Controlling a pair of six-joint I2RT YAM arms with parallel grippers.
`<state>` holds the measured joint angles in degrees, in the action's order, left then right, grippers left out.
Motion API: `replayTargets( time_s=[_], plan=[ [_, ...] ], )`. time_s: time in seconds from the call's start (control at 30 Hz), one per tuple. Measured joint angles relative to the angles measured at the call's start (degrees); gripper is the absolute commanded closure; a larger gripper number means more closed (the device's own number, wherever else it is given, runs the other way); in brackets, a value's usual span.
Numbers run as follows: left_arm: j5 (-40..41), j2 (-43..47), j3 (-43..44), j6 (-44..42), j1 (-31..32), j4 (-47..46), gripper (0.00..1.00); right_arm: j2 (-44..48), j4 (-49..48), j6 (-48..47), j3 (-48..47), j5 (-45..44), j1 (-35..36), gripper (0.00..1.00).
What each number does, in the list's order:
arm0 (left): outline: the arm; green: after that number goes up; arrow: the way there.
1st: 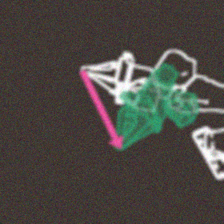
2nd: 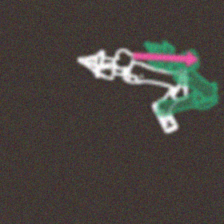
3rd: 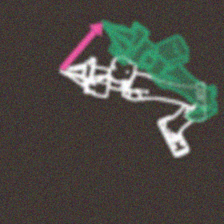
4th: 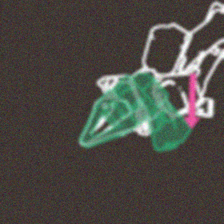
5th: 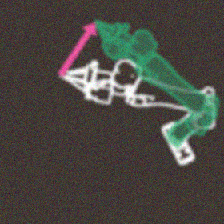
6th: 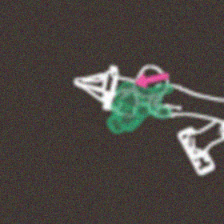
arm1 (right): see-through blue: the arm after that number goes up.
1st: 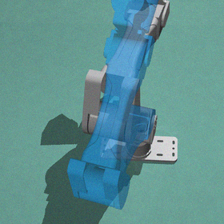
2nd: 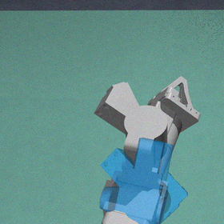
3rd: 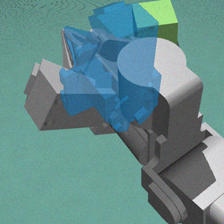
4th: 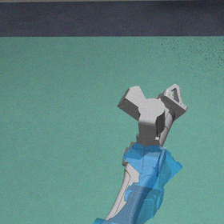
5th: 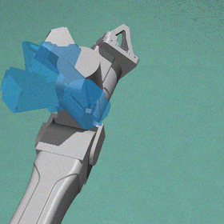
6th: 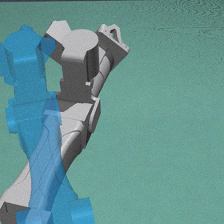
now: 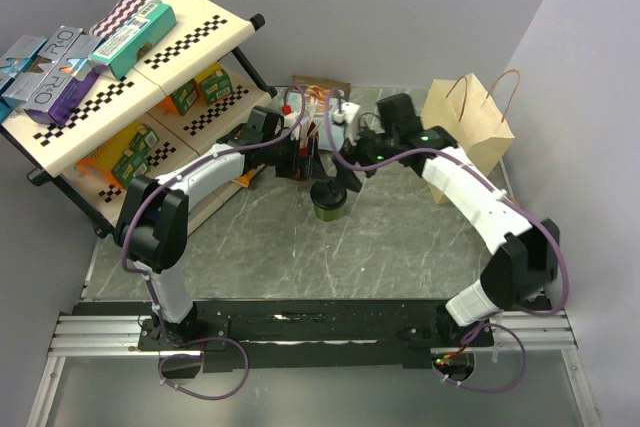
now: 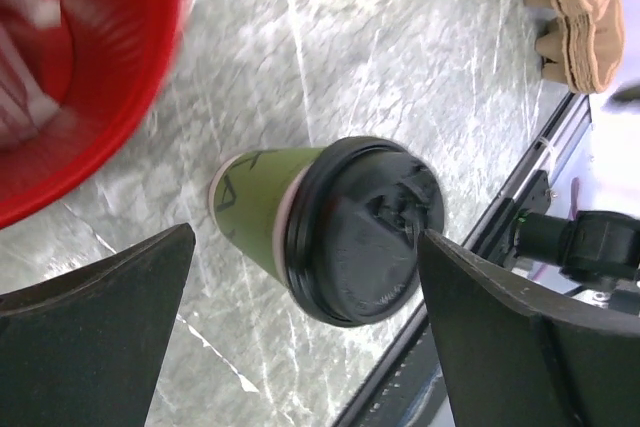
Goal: Pack the takeout coffee
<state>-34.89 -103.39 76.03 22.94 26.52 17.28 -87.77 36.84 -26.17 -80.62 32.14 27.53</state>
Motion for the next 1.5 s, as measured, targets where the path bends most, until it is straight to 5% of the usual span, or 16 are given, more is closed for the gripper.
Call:
replayTargets(
  time_s=[0.17, 0.2, 0.23, 0.33, 0.87, 1.5],
  plan=[
    [1.4, 4.1, 1.0, -4.9, 1.2, 2.0, 0.01, 3.8, 1.7, 5.4, 2.2, 2.5, -8.0, 0.38],
    [1.4, 4.9, 1.0, -5.6, 1.4, 2.4, 0.01, 3.7, 1.8, 6.5, 3.1, 2.7, -9.3, 0.50],
    [1.5, 5.9, 1.0, -6.4, 1.5, 3.0, 0.01, 3.3, 1.9, 8.2, 4.3, 2.1, -10.7, 0.72],
    [1.5, 9.4, 0.3, -9.2, 1.7, 4.7, 0.01, 0.6, 3.3, 11.9, 7.3, 0.0, -12.2, 1.00],
    [2.8, 30.2, -4.2, -27.4, 0.8, 18.3, 0.01, -18.8, 1.4, 23.2, 5.9, -0.6, -7.7, 1.00],
    [6.8, 30.6, -1.6, -30.4, -3.0, 23.0, 0.01, -28.3, -1.4, 29.8, -3.8, 2.5, 2.5, 0.96]
  ],
)
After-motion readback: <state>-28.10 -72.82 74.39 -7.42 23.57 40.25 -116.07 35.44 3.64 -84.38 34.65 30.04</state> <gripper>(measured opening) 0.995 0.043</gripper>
